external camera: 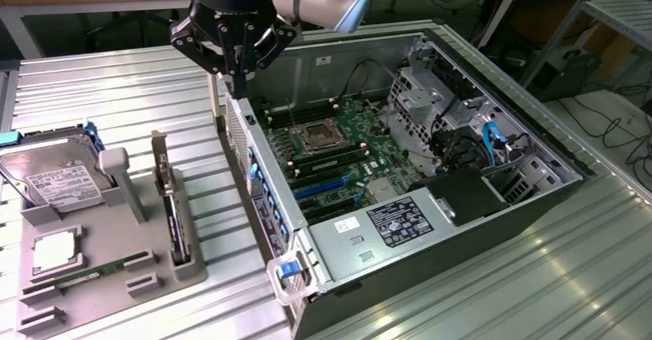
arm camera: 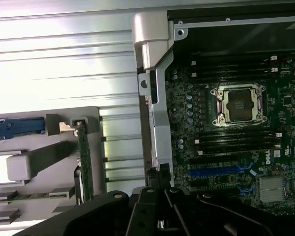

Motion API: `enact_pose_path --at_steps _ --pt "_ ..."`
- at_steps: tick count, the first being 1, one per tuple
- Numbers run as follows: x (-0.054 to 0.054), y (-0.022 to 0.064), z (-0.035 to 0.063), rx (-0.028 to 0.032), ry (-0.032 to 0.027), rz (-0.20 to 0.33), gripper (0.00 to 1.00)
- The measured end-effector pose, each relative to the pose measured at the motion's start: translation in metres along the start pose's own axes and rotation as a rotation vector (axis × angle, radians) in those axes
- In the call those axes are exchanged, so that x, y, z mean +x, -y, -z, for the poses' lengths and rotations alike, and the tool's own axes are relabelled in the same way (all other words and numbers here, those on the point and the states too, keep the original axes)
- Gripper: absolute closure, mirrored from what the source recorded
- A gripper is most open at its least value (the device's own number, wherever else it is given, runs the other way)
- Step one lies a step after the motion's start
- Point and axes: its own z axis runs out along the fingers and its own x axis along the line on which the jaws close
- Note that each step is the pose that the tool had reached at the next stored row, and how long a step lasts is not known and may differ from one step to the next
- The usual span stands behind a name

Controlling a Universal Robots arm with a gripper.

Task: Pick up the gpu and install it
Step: 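Reach for the gpu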

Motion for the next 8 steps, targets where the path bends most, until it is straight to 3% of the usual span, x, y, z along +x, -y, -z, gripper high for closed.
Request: enact_pose_path --at_steps 8 --pt "0.0107 0.003 0.0001 -0.0001 0.0001 0.0 0.89"
